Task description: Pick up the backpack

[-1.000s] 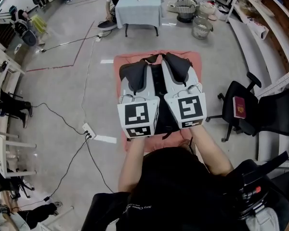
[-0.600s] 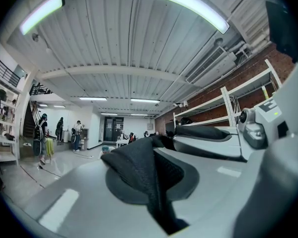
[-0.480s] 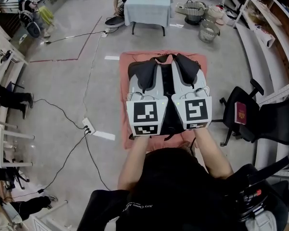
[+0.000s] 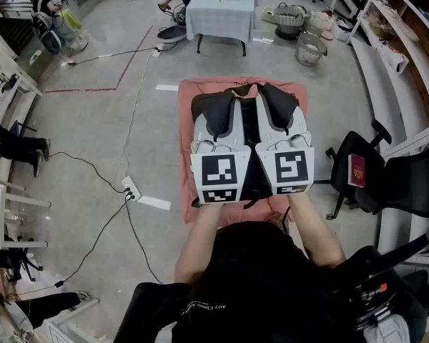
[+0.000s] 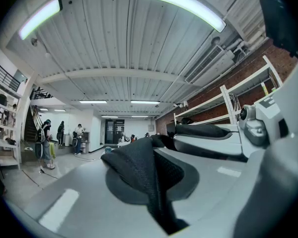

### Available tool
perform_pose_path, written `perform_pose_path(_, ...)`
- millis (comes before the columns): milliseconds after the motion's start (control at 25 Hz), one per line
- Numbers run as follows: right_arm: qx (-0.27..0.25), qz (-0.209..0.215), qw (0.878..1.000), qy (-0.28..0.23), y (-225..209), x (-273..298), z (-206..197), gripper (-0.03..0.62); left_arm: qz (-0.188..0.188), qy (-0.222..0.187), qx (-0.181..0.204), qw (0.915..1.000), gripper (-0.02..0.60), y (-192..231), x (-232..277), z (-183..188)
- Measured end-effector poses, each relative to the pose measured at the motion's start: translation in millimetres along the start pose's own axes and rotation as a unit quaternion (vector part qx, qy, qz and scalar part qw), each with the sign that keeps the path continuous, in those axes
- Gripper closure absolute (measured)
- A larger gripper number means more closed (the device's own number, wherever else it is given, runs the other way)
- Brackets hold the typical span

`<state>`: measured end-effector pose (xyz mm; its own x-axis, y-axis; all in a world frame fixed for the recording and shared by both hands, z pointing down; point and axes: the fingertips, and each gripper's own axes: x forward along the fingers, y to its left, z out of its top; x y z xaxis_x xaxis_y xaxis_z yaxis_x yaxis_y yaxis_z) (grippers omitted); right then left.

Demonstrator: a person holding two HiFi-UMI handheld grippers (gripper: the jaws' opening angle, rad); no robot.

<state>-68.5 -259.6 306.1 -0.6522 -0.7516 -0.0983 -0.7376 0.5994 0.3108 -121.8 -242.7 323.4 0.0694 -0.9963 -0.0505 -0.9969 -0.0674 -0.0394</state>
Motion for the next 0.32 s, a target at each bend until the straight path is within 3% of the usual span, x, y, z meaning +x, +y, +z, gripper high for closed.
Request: perform_pose_path(320, 0.005, -0.001, 1.0, 0.002, -0.7, 3.8, -1.8, 0.568, 0.006, 0.0, 0.008, 1.0, 0.56, 2.5, 3.0, -1.5)
